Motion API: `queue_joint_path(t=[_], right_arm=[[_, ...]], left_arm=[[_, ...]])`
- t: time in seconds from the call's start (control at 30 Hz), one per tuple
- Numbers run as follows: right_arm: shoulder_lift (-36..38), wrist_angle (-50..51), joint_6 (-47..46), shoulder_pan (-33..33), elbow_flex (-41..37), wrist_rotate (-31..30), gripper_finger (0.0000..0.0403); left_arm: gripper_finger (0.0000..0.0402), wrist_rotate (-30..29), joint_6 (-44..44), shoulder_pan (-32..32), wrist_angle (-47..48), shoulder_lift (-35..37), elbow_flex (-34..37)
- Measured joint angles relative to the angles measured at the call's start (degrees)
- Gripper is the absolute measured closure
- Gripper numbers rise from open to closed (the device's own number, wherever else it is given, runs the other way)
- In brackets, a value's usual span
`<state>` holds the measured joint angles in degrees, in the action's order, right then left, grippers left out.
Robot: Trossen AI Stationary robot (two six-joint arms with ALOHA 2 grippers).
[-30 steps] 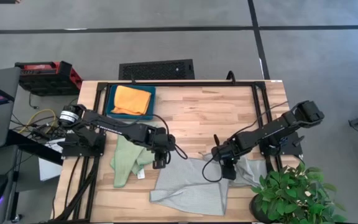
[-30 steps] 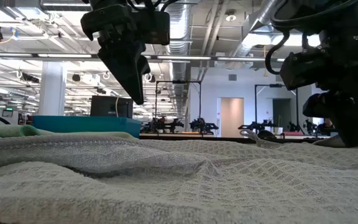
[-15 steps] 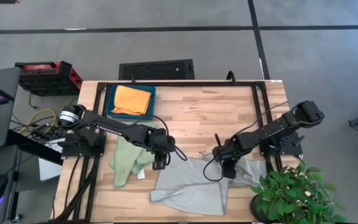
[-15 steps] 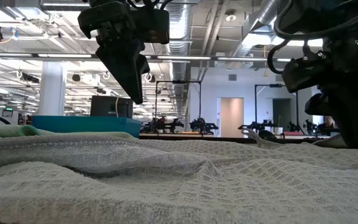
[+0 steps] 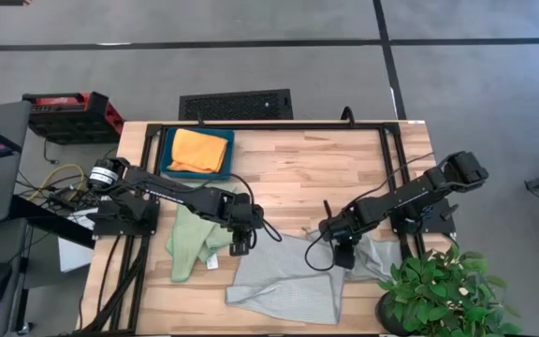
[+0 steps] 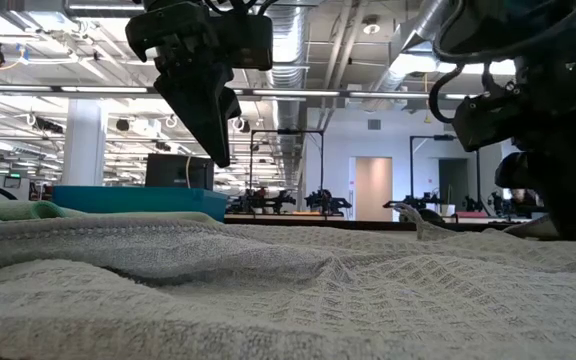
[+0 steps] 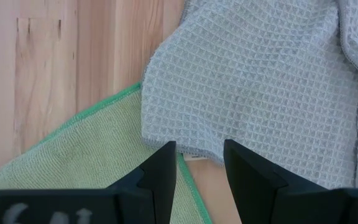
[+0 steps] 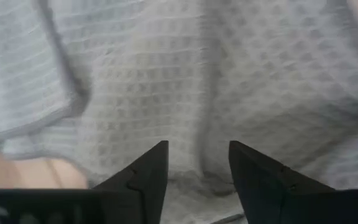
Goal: Fold microfiber towels
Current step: Fold the left gray towel
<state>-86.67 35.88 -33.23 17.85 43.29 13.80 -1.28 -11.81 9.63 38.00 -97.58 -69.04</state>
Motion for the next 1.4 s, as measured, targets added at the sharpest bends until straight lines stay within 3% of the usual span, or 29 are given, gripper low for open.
queue_joint_path(t=[0.3,0.47,0.63,1.03,1.2,1.4], right_arm=[[-1.16,-0.98,-0.16,-0.19,0.02,1.33,0.0193],[-4.55,-1.52,0.21,-0.42,0.35,1.79,0.0202],[-5.89,-1.87,2.03,-0.90,1.63,7.22,0.0214],[-5.99,-1.86,3.85,-0.57,3.02,8.83,0.0250],[-5.98,-1.86,6.18,-0.11,3.04,8.84,0.0291],[-5.95,-1.10,7.78,0.04,3.06,8.80,0.0383]], left_arm=[[0.0276,0.02,-0.01,0.00,-0.02,0.00,0.00],[0.0276,0.04,0.00,0.00,-0.06,0.00,0.00],[0.0276,0.04,0.02,0.00,-0.06,0.00,0.00],[0.0276,0.07,0.02,0.00,0.02,0.00,0.00],[0.0276,0.07,0.09,0.00,0.02,0.00,0.00],[0.0276,0.07,0.07,0.00,0.04,0.00,0.00]])
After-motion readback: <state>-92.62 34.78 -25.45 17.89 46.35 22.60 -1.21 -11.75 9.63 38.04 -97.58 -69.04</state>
